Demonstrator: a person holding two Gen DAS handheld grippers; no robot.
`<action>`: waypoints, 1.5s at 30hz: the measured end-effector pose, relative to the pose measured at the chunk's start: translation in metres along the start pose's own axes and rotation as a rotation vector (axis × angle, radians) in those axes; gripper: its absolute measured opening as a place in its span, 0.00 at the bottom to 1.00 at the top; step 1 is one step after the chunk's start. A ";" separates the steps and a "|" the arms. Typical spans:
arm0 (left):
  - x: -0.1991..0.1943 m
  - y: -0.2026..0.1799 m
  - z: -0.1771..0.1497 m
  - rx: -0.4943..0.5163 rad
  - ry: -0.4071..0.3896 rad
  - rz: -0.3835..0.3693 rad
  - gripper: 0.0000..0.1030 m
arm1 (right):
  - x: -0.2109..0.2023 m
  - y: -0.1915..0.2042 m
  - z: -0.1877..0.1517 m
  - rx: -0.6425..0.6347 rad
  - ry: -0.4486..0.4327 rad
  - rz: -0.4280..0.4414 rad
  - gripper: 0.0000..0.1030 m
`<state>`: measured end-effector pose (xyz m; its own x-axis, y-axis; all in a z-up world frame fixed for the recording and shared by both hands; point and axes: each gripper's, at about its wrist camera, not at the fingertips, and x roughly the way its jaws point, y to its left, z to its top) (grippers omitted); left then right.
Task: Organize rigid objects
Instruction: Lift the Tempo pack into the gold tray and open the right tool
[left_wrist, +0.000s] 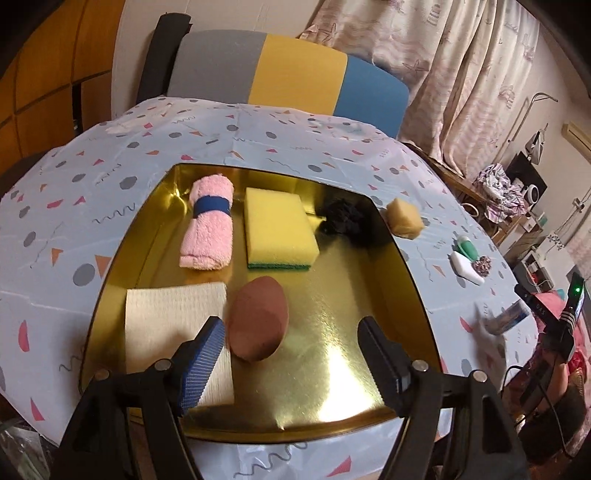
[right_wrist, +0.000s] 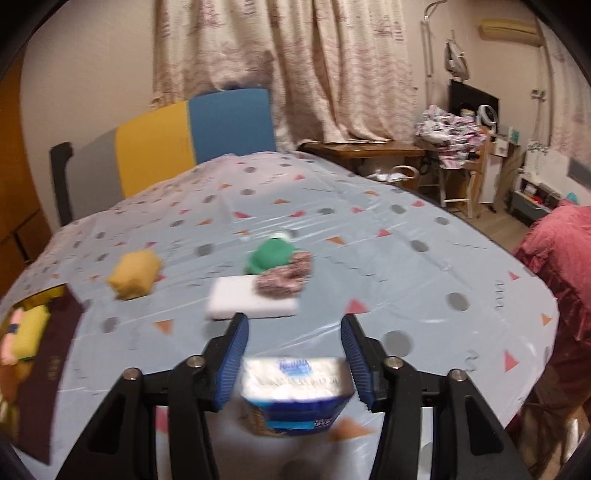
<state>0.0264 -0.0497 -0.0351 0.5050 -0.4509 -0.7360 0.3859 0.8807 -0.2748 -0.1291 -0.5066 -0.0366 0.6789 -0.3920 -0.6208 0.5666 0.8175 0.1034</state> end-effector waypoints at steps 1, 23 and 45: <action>-0.001 0.000 -0.001 0.001 -0.002 -0.003 0.73 | -0.004 0.008 -0.001 -0.006 0.000 0.020 0.44; -0.019 -0.002 -0.015 -0.005 -0.027 -0.036 0.73 | 0.048 -0.004 -0.030 -0.021 0.186 -0.071 0.70; -0.026 0.019 -0.013 -0.057 -0.050 0.003 0.73 | -0.023 0.234 -0.010 -0.288 0.237 0.521 0.51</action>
<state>0.0101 -0.0197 -0.0295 0.5449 -0.4535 -0.7053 0.3406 0.8883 -0.3080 -0.0173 -0.3019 -0.0061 0.6908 0.1640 -0.7042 0.0201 0.9692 0.2454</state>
